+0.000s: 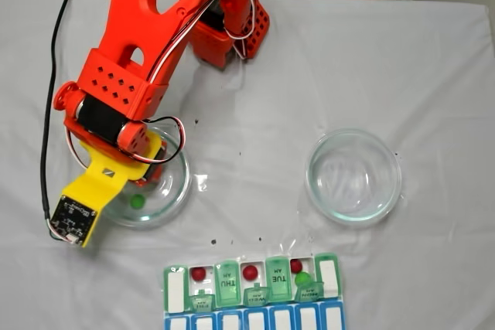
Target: Sort medicines into box.
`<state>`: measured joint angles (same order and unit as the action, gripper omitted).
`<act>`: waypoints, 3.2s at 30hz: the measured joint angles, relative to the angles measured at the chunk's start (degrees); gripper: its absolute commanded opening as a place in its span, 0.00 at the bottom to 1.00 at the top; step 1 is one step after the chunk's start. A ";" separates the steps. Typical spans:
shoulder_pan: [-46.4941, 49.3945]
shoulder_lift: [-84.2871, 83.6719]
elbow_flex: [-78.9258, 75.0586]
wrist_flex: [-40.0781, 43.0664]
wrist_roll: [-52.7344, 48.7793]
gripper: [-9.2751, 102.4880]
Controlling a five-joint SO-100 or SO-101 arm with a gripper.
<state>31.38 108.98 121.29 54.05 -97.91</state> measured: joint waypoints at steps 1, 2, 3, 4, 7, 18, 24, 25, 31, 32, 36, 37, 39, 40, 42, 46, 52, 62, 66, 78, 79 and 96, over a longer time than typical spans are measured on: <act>0.00 0.00 0.18 -0.44 0.35 0.08; 0.00 0.00 0.18 -0.70 0.62 0.08; 0.09 0.00 0.18 -0.97 0.79 0.08; 0.09 0.09 0.18 -1.14 1.05 0.08; 0.00 0.97 0.26 -1.05 2.11 0.08; -7.91 20.74 -1.85 3.16 26.28 0.08; -17.14 23.82 -5.89 5.62 44.65 0.08; -19.16 23.82 -5.89 5.62 47.64 0.08; -29.36 19.69 -7.38 4.31 61.87 0.08; -30.15 18.72 -7.56 3.69 63.02 0.08; -33.66 12.30 -8.79 0.79 66.27 0.08; -33.93 11.16 -8.96 0.00 66.62 0.08; -34.37 9.05 -8.96 -2.11 67.24 0.08; -34.45 8.35 -8.96 -2.99 67.59 0.08; -34.54 7.03 -8.96 -4.92 68.12 0.08; -34.54 3.43 -10.81 -7.56 68.82 0.08; -34.89 0.26 -12.13 -12.39 70.40 0.08; -35.86 -0.09 -12.13 -18.11 71.02 0.08; -36.12 -0.09 -12.13 -18.28 70.40 0.08; -36.83 -0.18 -10.28 -20.39 67.15 0.08; -36.91 -0.18 -10.02 -20.39 67.06 0.08; -37.27 -1.93 -8.44 -23.55 65.13 0.08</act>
<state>-5.89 107.05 112.85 30.50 -32.78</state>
